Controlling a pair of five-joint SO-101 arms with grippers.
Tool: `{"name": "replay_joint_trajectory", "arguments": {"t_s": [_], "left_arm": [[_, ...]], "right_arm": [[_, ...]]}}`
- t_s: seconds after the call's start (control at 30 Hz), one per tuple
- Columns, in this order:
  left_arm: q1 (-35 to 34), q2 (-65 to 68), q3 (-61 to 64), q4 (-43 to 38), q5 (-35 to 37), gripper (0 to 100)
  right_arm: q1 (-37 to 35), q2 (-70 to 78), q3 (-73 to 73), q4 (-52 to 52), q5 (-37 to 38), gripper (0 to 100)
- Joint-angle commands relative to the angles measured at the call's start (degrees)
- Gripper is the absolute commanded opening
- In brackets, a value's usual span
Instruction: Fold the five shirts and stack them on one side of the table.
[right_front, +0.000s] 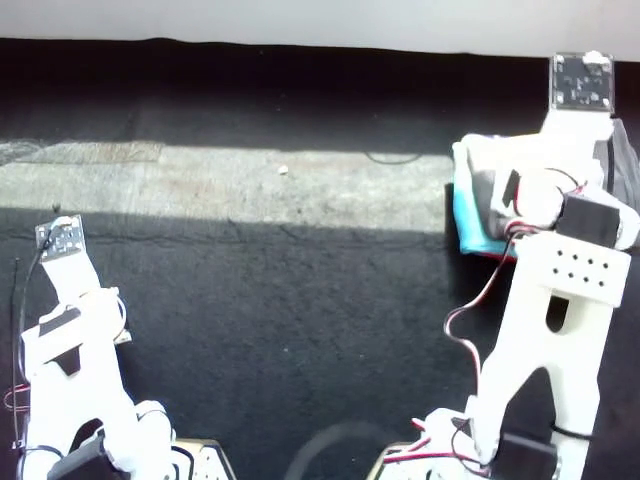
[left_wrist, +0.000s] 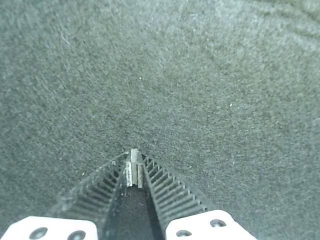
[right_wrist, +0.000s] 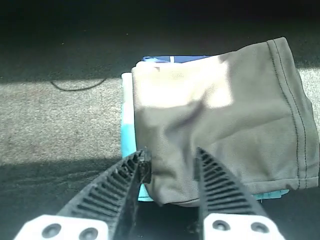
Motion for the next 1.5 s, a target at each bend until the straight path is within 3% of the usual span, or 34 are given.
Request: {"name": "replay_joint_trajectory", "arguments": {"t_s": [0.0,0.13,0.57,0.87,1.0,1.17,1.3,1.47], "left_arm": [[0.7,-1.2,0.0,-0.9,-0.5,1],[0.7,-1.2,0.0,-0.9,-0.5,1],[0.7,-1.2,0.0,-0.9,-0.5,1],[0.7,-1.2,0.0,-0.9,-0.5,1],[0.7,-1.2,0.0,-0.9,-0.5,1],[0.7,-1.2,0.0,-0.9,-0.5,1],[0.7,-1.2,0.0,-0.9,-0.5,1],[0.7,-1.2,0.0,-0.9,-0.5,1]], "right_arm": [[1.8,3.0,6.8,-7.5,2.1,2.2],[3.2,6.9,12.1,-15.8,3.0,0.6],[0.0,8.3,17.2,-12.1,3.1,0.6],[0.1,6.7,3.5,-8.8,2.5,0.6],[0.4,2.3,-3.3,-5.7,-1.8,0.6],[5.8,4.9,-1.3,-20.6,-1.8,0.6],[9.6,14.3,3.6,-39.8,-1.8,0.6],[13.3,26.9,2.0,-53.9,-2.0,0.6]]}}
